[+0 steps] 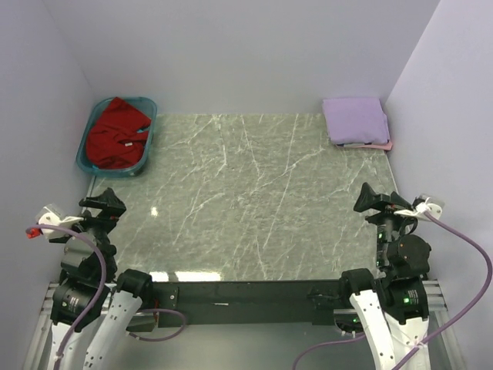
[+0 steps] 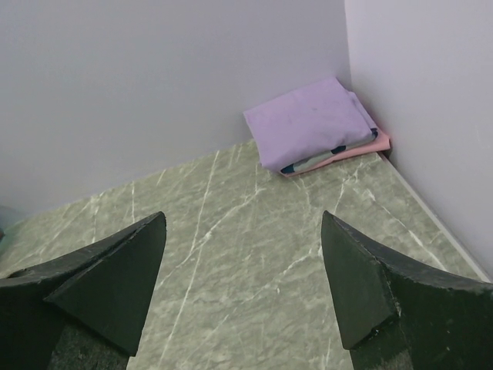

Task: Fold and stack the t-shirts
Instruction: Reset both grippers

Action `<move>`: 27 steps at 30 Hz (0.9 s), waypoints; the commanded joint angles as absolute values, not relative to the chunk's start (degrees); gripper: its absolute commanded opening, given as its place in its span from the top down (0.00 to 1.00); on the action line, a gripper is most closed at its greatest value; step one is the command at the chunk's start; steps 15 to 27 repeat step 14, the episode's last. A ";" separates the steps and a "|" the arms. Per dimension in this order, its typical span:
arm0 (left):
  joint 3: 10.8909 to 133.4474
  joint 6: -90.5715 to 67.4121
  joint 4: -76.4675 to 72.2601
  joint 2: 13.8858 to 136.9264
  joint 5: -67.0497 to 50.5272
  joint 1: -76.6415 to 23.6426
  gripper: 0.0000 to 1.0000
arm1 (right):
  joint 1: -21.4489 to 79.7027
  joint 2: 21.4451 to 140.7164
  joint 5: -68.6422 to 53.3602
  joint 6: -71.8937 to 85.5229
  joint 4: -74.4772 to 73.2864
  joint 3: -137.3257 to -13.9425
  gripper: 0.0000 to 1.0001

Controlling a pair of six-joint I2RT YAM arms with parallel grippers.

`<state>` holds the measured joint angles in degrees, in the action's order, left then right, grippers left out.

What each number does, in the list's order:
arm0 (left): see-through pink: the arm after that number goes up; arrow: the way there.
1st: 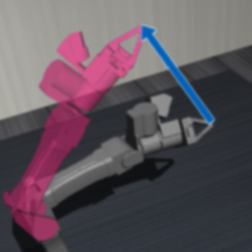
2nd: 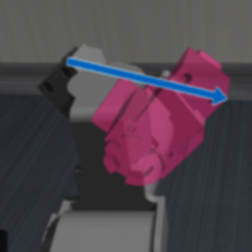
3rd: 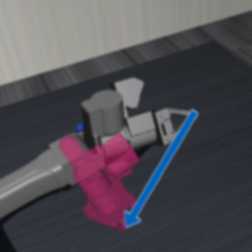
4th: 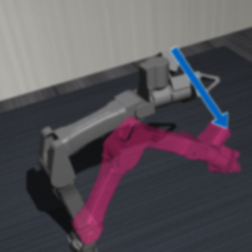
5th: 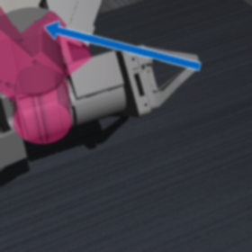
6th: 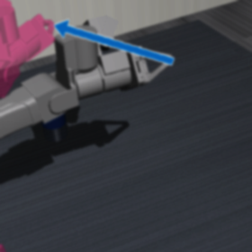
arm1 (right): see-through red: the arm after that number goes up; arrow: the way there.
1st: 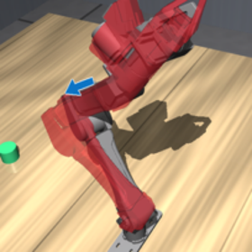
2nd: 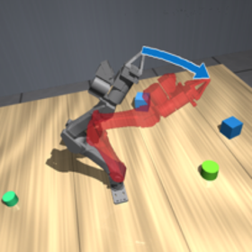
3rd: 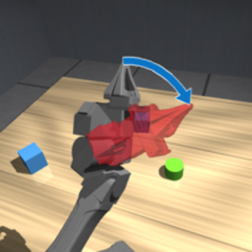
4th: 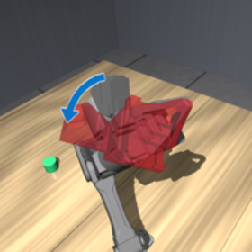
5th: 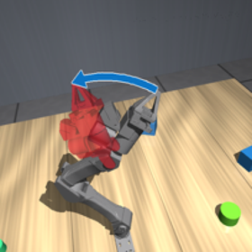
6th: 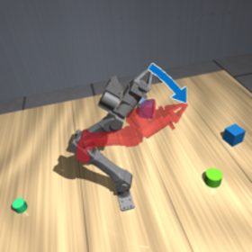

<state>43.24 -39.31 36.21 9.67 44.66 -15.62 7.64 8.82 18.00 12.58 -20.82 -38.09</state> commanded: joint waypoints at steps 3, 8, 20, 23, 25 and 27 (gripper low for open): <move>42.01 -36.82 29.44 10.28 42.63 -15.64 0.01 | 8.00 8.18 18.63 11.87 -16.96 -36.65 0.12; 41.31 -37.88 29.44 11.25 41.92 -15.65 0.01 | 8.00 7.73 18.55 11.60 -16.96 -36.47 0.12; 39.91 -38.67 28.92 11.25 41.48 -15.73 0.01 | 8.00 7.56 17.14 12.22 -16.44 -35.51 0.12; 39.91 -38.67 28.92 11.25 41.48 -15.73 0.01 | 8.00 7.56 17.14 12.22 -16.44 -35.51 0.12; 39.91 -38.67 28.92 11.25 41.48 -15.73 0.01 | 8.00 7.56 17.14 12.22 -16.44 -35.51 0.12; 39.91 -38.67 28.92 11.25 41.48 -15.73 0.01 | 8.00 7.56 17.14 12.22 -16.44 -35.51 0.12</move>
